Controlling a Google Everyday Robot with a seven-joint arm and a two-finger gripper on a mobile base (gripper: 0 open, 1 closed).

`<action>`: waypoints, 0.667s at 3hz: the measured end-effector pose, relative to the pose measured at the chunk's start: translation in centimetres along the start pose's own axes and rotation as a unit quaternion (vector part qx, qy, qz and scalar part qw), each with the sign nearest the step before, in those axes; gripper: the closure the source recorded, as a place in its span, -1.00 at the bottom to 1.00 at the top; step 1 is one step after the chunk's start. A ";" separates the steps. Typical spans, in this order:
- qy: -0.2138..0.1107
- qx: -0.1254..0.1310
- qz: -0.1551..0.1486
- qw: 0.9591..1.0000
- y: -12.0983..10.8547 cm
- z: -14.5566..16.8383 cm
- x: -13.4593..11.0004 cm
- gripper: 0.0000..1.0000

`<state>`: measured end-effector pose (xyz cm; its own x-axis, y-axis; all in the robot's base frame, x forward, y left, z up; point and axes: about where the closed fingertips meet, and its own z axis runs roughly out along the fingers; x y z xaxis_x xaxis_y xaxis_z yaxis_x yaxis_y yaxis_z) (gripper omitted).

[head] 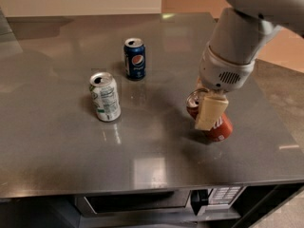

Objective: Knock coke can over

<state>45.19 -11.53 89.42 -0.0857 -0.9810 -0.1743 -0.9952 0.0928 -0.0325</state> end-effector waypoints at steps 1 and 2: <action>0.062 0.009 -0.003 0.998 -0.6 0.6 0.0 0.63; 0.100 0.014 -0.006 0.995 -0.9 1.1 0.1 0.17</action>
Offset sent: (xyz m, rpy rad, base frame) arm 0.0066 -0.0047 -0.0145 -0.3159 0.0144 0.0035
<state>46.16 -11.55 88.38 -0.0847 -0.9961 0.0258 -0.9946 0.0830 -0.0619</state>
